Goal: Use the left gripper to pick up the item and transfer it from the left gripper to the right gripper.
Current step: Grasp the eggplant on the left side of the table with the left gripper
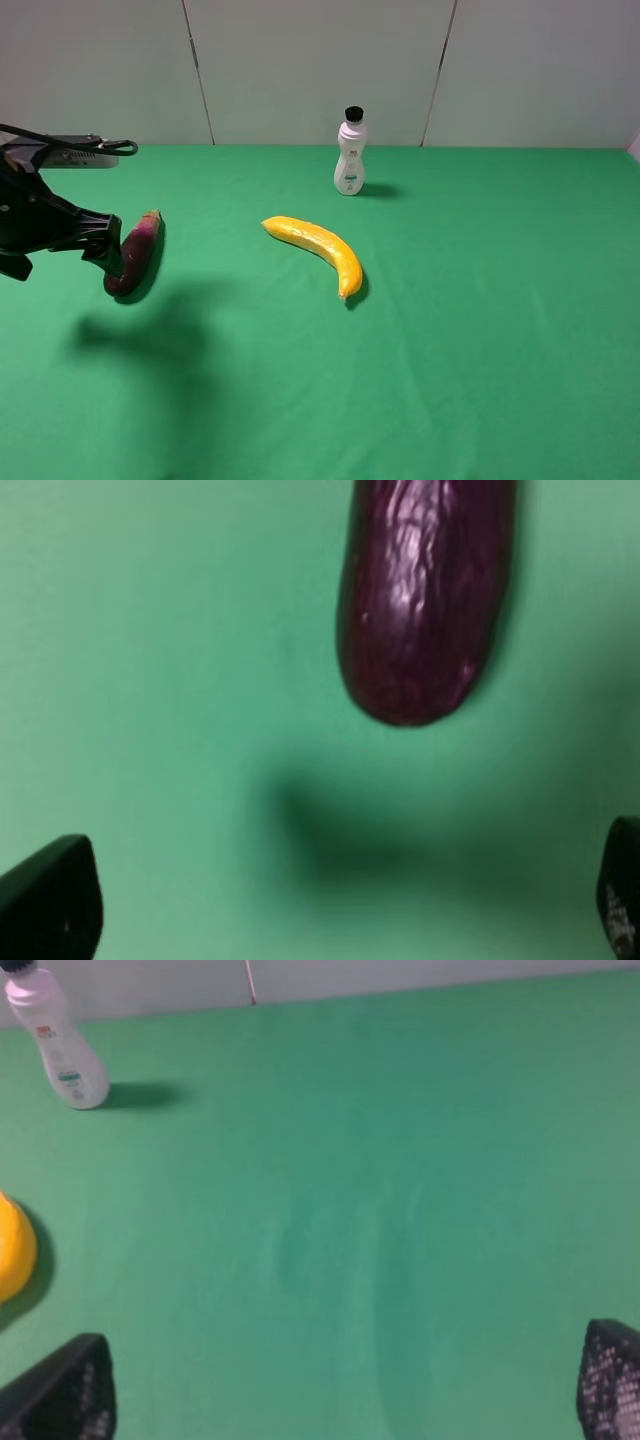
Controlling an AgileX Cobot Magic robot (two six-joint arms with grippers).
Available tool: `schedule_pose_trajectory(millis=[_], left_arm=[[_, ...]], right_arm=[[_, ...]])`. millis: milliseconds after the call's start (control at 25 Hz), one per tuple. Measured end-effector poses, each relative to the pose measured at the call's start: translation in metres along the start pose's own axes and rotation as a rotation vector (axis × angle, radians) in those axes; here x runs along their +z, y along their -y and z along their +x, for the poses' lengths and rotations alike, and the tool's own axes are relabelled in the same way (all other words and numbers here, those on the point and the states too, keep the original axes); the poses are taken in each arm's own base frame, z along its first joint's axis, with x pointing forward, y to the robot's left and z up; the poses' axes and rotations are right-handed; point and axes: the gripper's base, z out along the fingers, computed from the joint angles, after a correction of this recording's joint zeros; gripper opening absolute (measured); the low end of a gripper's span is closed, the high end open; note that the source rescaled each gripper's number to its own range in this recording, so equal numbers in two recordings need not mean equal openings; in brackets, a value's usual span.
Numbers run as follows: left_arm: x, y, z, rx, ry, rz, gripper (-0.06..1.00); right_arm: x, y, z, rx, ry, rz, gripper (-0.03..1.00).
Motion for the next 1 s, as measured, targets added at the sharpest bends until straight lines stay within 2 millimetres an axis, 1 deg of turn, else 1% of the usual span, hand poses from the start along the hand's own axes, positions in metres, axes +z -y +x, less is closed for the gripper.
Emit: schedule_pose_trajectory(millis=[200,480,720,1000], left_arm=[[0.022,0.003,-0.005,-0.002,-0.024,0.006,1.0],[0.045,0.006,-0.011,-0.005,-0.03,0.012,1.0],[0.058,0.013,-0.018,0.012,-0.023,0.018,1.0],[0.071,0.015,-0.021,0.02,-0.033,0.019,1.0]], right_arm=[[0.0,0.0,0.0,0.0,0.0,0.0,1.0],[0.0,0.0,0.0,0.0,0.0,0.0,1.0],[0.0,0.0,0.0,0.0,0.0,0.0,1.0],[0.0,0.0,0.0,0.0,0.0,0.0,1.0]])
